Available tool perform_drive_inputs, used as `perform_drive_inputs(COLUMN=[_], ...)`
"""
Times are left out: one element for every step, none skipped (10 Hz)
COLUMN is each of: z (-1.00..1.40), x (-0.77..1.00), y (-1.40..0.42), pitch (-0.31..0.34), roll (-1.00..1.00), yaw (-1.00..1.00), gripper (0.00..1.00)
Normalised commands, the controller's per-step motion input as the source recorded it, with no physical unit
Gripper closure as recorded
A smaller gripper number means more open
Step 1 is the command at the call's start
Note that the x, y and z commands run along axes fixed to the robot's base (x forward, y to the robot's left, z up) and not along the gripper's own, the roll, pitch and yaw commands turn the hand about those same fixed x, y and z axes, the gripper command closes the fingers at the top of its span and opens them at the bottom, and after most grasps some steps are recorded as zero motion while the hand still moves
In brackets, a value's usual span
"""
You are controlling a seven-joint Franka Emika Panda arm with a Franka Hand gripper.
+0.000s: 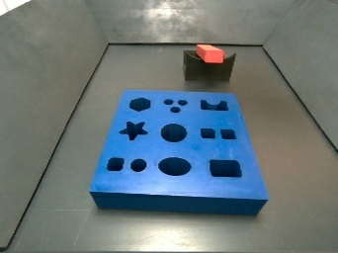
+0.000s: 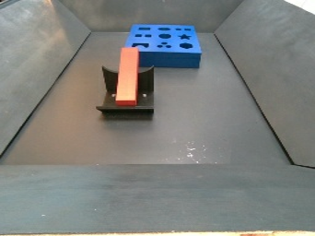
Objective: Pick up the rectangle object. Move up. Place the rectangle object on the fixture. Regrasp the rectangle object. Move to above the board. Insert the rectangle object.
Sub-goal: Regrasp the rectangle object.
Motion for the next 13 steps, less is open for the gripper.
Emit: perform_drive_inputs(z=[0.02, 0.01, 0.0, 0.0, 0.01, 0.01, 0.0, 0.0, 0.0, 0.0, -0.01, -0.01, 0.01], x=[0.0, 0.02, 0.03, 0.04, 0.06, 0.07, 0.09, 0.09, 0.1, 0.1, 0.1, 0.1, 0.09], y=[-0.02, -0.02, -0.03, -0.03, -0.04, -0.04, -0.04, -0.05, -0.05, -0.05, -0.05, -0.05, -0.04], pitch=[0.028, 0.036, 0.048, 0.056, 0.081, 0.092, 0.132, 0.151, 0.195, 0.188, 0.162, 0.137, 0.096], roll=[1.0, 1.0, 1.0, 1.0, 1.0, 1.0, 1.0, 1.0, 0.99, 0.86, 0.6, 0.41, 0.25], yaw=[0.03, 0.03, 0.04, 0.04, 0.05, 0.06, 0.08, 0.09, 0.14, 0.15, 0.18, 0.19, 0.2], gripper=[0.0, 0.0, 0.0, 0.0, 0.0, 0.0, 0.0, 0.0, 0.0, 0.0, 0.0, 0.0, 0.0])
